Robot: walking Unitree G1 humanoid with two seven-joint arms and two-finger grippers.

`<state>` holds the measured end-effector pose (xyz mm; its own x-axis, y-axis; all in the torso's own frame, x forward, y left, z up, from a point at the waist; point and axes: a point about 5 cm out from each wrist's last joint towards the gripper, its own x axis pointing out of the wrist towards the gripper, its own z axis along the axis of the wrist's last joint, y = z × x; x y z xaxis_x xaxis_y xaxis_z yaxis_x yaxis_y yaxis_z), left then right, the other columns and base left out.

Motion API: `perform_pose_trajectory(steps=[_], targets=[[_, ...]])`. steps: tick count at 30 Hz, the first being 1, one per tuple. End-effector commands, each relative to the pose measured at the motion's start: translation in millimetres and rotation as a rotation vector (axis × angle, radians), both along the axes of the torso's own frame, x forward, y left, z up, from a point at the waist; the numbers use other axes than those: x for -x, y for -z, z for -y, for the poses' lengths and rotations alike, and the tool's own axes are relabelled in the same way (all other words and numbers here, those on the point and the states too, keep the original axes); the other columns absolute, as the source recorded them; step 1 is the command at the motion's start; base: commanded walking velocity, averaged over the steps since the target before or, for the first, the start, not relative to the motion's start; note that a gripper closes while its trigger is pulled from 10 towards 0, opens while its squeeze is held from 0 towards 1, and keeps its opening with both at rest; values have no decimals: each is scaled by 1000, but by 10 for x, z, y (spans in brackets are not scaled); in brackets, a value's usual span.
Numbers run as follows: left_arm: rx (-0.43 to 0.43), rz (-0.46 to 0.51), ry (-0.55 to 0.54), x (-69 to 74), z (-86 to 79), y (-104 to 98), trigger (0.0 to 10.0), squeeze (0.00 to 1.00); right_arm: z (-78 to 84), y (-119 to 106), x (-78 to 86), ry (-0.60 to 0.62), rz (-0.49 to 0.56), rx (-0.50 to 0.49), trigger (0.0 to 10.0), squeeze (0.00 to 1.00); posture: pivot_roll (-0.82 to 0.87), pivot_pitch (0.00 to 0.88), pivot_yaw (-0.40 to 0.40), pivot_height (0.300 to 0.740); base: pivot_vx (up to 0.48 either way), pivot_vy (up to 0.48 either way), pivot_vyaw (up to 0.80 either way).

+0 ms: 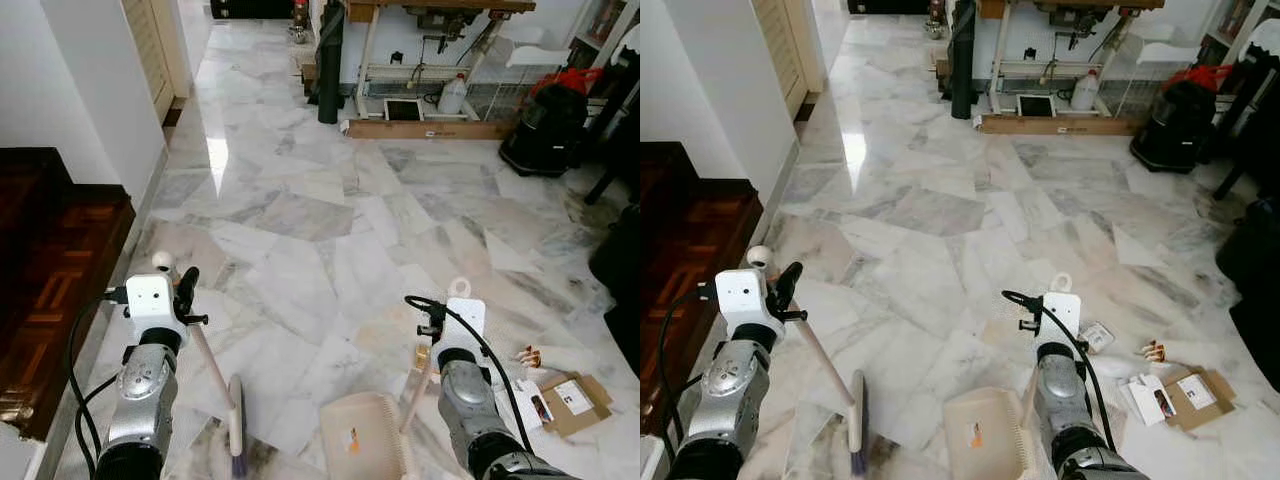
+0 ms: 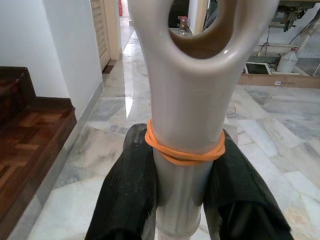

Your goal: Sweep floor

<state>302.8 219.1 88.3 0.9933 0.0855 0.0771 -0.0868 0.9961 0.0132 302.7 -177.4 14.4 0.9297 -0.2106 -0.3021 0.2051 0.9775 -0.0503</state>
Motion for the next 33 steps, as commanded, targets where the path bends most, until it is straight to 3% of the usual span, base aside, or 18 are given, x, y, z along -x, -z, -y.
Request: perform_pose_trajectory(steps=[1, 6, 22, 33], targets=[[-15, 39, 10, -7, -19, -104, 10000, 0, -34, 99, 64, -6, -58, -37, 10000, 0, 47, 8, -55, 740, 0, 0, 0], [-14, 29, 30, -8, 1, -94, 10000, 0, -89, 178, 113, -16, -112, -82, 10000, 0, 49, 5, -55, 740, 0, 0, 0], [3, -13, 44, 0, 26, -34, 10000, 0, -172, 314, 161, -123, -318, -92, 10000, 0, 45, 8, -58, 740, 0, 0, 0], [4, -14, 54, -10, 84, -29, 10000, 0, -162, 184, 40, -119, -242, -95, 10000, 0, 40, 10, -61, 740, 0, 0, 0]])
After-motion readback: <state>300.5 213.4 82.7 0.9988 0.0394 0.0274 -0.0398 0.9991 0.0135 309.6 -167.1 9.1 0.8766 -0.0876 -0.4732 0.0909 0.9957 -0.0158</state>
